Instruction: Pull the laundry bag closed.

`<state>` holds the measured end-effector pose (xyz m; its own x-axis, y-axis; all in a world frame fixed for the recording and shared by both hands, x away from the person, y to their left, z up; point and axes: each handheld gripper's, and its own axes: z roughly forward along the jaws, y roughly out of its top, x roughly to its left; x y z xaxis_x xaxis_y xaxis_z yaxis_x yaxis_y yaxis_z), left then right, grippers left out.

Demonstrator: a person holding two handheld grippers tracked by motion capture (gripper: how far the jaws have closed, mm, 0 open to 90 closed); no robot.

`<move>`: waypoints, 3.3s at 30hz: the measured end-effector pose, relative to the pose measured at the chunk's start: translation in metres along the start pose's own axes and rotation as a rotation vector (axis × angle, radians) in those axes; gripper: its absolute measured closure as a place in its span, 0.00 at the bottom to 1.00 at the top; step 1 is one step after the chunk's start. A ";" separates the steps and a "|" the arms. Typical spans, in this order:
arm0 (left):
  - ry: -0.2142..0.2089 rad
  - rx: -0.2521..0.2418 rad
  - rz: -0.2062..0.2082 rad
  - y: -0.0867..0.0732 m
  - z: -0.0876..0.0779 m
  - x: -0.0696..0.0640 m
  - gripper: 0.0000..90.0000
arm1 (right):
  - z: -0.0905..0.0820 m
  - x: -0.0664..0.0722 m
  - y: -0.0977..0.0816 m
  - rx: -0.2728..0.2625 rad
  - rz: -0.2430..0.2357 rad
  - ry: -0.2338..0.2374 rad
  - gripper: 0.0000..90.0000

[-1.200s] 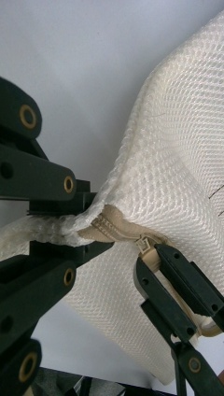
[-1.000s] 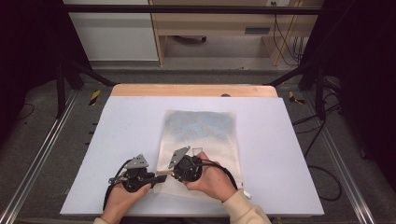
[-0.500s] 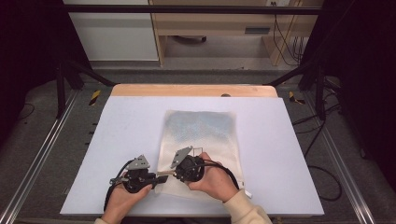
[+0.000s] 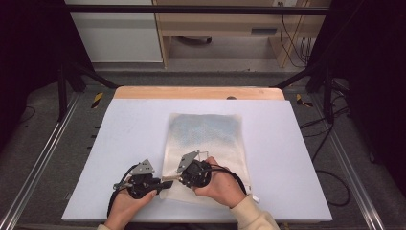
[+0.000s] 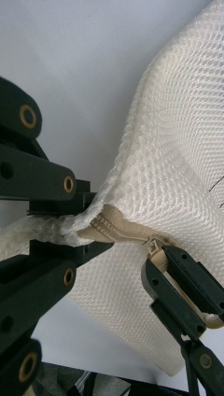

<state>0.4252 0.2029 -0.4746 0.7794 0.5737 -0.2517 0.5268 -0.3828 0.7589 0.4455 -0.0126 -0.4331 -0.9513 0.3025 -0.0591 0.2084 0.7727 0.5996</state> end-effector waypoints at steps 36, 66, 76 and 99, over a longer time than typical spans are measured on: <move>-0.003 -0.011 0.014 0.001 0.000 -0.003 0.91 | -0.010 -0.007 -0.012 0.000 0.032 -0.007 0.91; 0.001 -0.011 0.019 0.001 -0.001 -0.003 0.91 | -0.017 -0.008 -0.019 0.007 0.038 -0.027 0.91; 0.001 -0.007 0.022 0.001 -0.001 -0.003 0.91 | -0.017 -0.009 -0.022 0.010 0.047 -0.029 0.91; 0.001 -0.009 0.029 0.002 -0.002 -0.002 0.91 | -0.020 -0.006 -0.025 0.001 0.043 -0.034 0.91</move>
<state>0.4233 0.2027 -0.4714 0.7941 0.5630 -0.2291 0.5011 -0.3930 0.7710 0.4420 -0.0446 -0.4320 -0.9332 0.3542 -0.0606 0.2490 0.7590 0.6015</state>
